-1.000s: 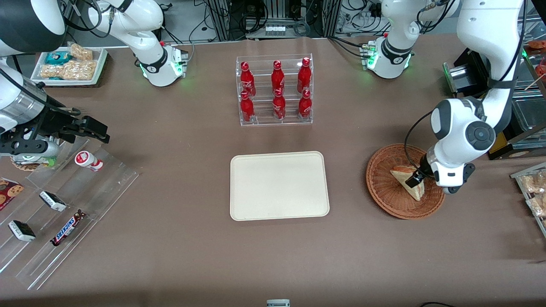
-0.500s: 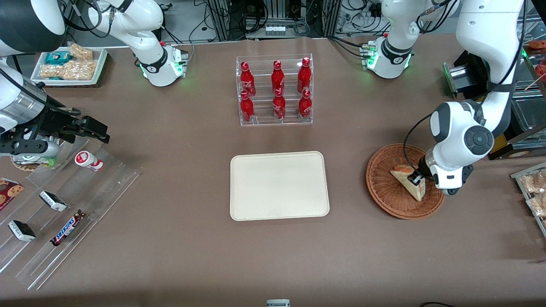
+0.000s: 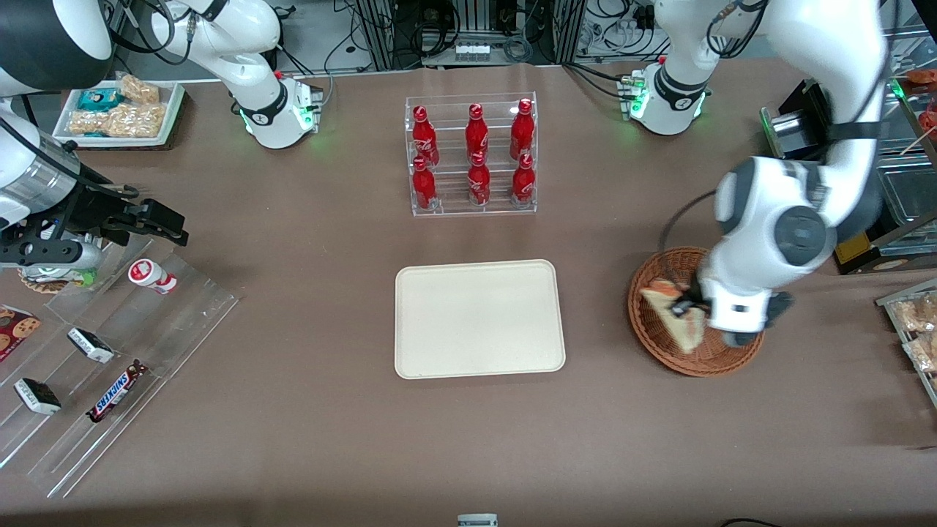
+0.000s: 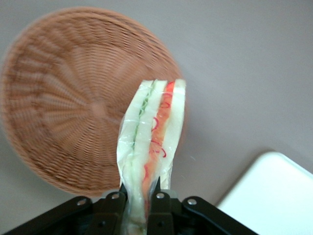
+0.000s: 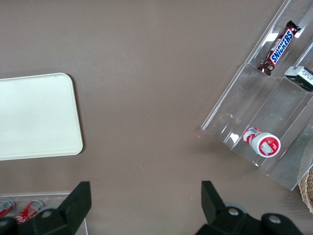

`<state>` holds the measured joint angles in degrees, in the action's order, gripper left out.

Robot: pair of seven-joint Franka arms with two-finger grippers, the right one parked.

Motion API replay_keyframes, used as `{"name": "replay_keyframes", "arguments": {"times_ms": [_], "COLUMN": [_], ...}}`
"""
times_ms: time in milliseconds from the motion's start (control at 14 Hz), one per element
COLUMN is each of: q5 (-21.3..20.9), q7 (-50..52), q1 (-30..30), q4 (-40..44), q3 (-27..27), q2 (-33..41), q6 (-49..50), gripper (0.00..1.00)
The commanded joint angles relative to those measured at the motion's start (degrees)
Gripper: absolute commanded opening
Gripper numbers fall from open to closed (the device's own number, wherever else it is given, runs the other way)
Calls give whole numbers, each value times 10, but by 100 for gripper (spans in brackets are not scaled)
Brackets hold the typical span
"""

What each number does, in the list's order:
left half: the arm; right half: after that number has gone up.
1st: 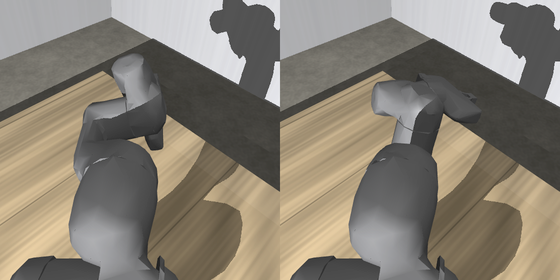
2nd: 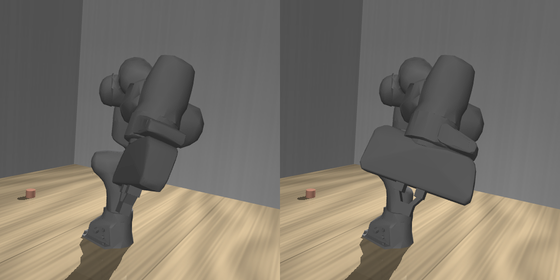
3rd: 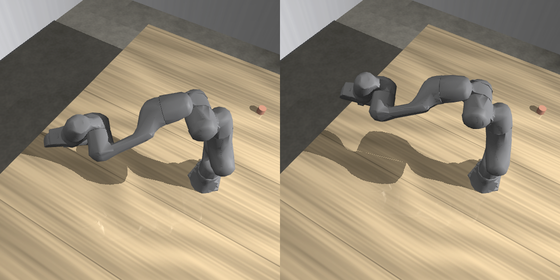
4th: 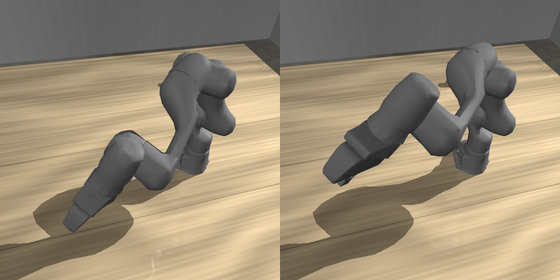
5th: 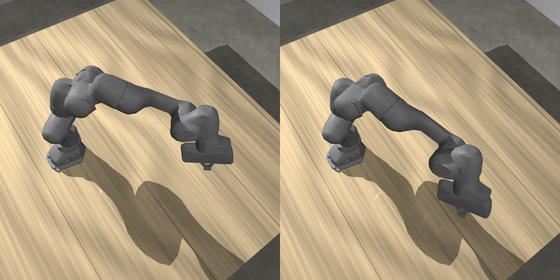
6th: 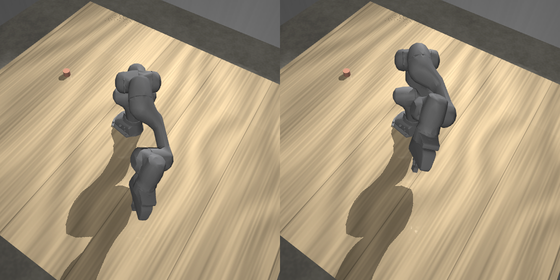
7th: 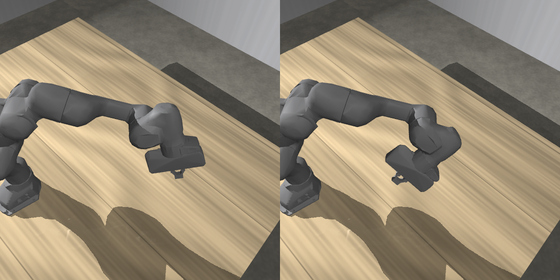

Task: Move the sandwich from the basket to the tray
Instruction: 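Lift the sandwich and carry it over the cream tray, then lower the sandwich onto the tray and open the left gripper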

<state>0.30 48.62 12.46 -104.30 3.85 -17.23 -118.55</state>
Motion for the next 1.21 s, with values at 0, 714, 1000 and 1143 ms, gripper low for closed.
{"name": "replay_keyframes", "arguments": {"times_ms": [0,714,1000,1143], "q5": [-1,-78,-79,-79], "q7": [-5,65,67,86], "q1": [90,272,278,281], "q4": [88,247,240,240], "q3": [-5,-10,-10,-10], "q2": [-80,-257,-285,-280], "q6": [-19,-106,-121,-120], "gripper": [0,0,9,87]}}
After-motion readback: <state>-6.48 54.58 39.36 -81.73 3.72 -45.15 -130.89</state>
